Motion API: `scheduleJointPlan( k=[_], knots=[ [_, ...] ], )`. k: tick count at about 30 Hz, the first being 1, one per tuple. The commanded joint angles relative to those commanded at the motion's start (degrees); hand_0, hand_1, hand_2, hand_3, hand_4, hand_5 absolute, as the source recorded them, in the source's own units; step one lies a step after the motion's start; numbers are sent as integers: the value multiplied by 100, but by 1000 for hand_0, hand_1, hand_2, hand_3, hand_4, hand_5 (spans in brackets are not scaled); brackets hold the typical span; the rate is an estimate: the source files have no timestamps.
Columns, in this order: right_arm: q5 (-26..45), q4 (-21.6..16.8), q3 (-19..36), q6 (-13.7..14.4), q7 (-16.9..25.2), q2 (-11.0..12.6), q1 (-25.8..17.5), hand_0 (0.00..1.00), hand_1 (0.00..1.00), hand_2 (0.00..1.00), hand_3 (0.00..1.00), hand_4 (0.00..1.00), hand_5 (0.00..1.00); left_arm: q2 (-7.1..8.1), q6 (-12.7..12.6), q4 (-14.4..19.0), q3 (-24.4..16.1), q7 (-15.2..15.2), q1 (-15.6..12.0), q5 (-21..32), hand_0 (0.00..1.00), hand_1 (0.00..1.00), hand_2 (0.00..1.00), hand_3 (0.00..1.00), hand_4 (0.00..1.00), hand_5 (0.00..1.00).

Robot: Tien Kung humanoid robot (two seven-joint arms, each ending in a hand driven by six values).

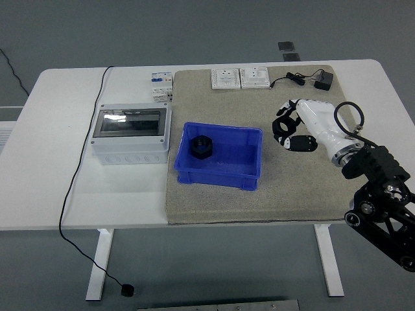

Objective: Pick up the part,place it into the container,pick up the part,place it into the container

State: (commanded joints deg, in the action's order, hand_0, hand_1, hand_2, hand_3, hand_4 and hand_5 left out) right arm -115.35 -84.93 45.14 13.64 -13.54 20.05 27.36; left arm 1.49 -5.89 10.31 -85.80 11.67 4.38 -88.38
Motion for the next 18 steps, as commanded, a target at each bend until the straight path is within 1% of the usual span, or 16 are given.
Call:
scheduleJointPlan(
  k=[1,3,7,8,13,14,16,18],
  knots=[
    [79,41,-126,68,103,-88,123,433,511,541,638,403,2,1,1,0,-5,0,4,-10,729,646,661,594,650,506],
    [196,201,-369,148,244,-261,356,433,511,541,638,403,2,7,2,0,-14,-1,13,-30,729,646,661,594,650,506],
    [409,675,-882,260,424,-618,834,433,511,541,638,403,2,19,-4,0,-29,-14,37,-69,729,646,661,594,650,506],
    [447,783,-990,280,452,-684,929,466,533,547,642,422,2,22,-8,0,-27,-18,39,-65,729,646,661,594,650,506],
    [676,1406,-1491,324,588,-1046,1250,466,533,547,642,422,2,35,-49,0,-8,-48,38,-12,729,646,661,594,650,506],
    [692,1523,-1547,310,592,-1102,1282,549,613,668,658,584,97,36,-53,0,-5,-52,38,-11,729,646,657,594,651,505],
    [667,1806,-1678,234,561,-1241,1346,549,613,668,658,584,97,36,-57,0,-9,-52,44,-33,729,646,657,594,651,505],
    [598,2026,-1756,155,510,-1314,1368,549,613,668,658,584,97,36,-62,0,-10,-53,49,-41,729,646,657,594,651,505]
  ],
)
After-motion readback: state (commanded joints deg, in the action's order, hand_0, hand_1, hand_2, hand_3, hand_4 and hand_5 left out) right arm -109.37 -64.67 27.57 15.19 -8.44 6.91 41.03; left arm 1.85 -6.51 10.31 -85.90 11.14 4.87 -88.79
